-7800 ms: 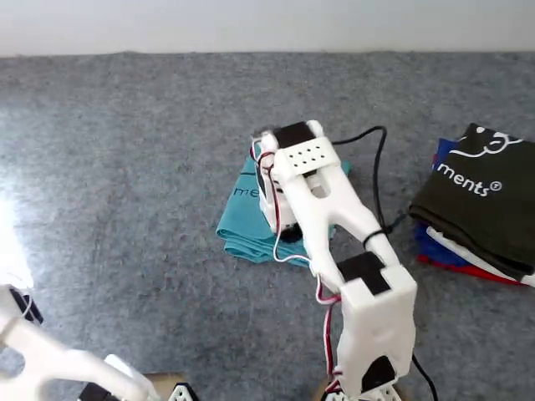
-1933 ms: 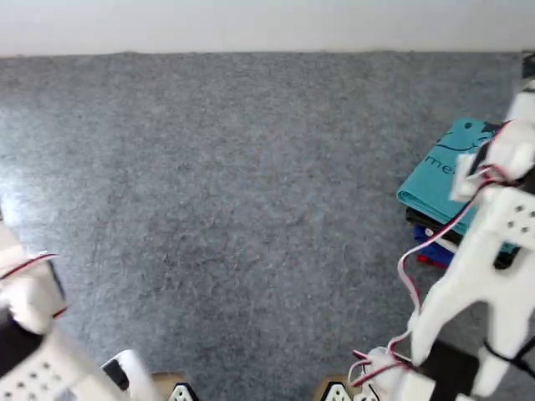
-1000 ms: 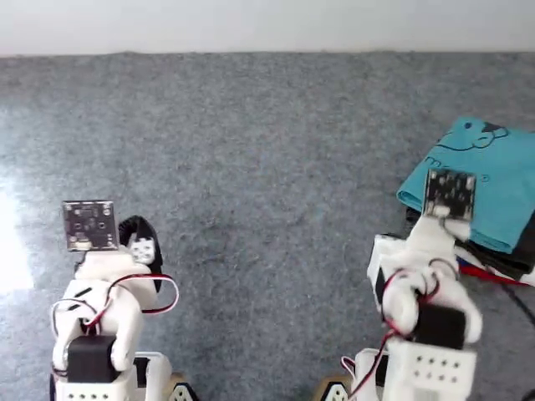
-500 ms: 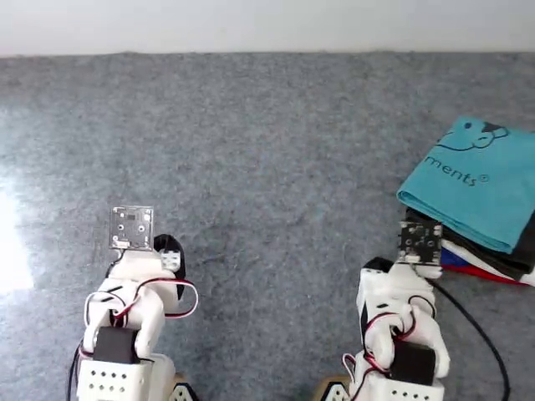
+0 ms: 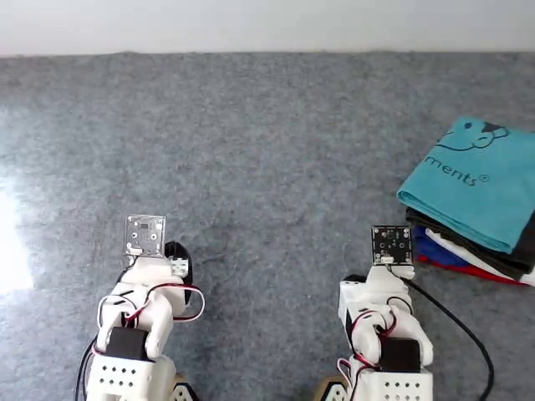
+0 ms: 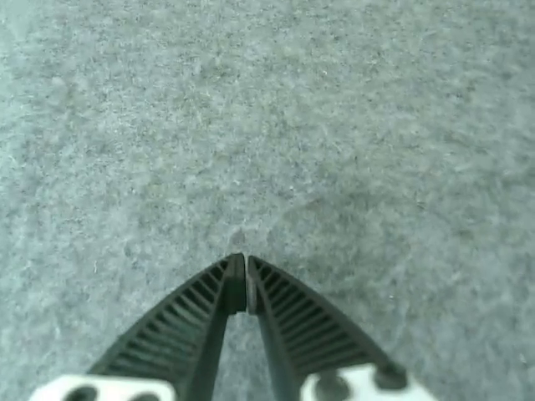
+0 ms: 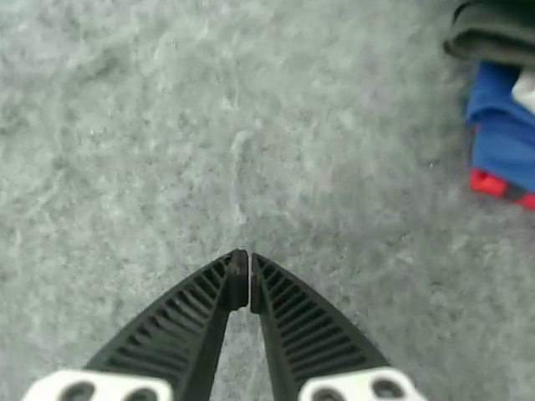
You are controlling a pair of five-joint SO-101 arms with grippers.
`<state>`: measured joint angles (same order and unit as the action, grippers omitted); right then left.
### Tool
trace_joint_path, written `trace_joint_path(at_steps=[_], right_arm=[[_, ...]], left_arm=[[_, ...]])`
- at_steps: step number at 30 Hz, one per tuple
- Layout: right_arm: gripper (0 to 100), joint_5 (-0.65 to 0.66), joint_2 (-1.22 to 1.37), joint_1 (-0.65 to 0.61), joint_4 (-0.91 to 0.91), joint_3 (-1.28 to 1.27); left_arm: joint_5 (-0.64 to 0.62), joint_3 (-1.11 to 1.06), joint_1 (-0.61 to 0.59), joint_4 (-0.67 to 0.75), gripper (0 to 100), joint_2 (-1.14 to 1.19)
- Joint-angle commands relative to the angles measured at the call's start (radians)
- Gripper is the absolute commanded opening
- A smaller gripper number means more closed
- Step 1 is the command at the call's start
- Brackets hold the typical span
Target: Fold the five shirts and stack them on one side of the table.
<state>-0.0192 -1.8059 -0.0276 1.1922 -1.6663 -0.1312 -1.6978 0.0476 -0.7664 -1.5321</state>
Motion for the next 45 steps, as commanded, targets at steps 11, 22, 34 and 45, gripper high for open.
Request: trace_joint_path(at_steps=[11,22,34,45], right_arm=[[1.0,-0.043,0.002,-0.005,0.048,-0.017],[1.0,-0.044,-0.007,-0.01,0.113,-0.017],[1.0,-0.044,-0.007,-0.01,0.113,-0.017],[1.0,-0.044,-0.007,-0.01,0.113,-0.017]], left_arm=[[-0.106,0.007,-0.048,-0.072,1,-0.006],[-0.319,0.012,-0.203,-0.112,1,-0.006],[0.104,0.028,-0.16,-0.157,1,-0.006],[0.301,0.025,-0.169,-0.157,1,-0.006]])
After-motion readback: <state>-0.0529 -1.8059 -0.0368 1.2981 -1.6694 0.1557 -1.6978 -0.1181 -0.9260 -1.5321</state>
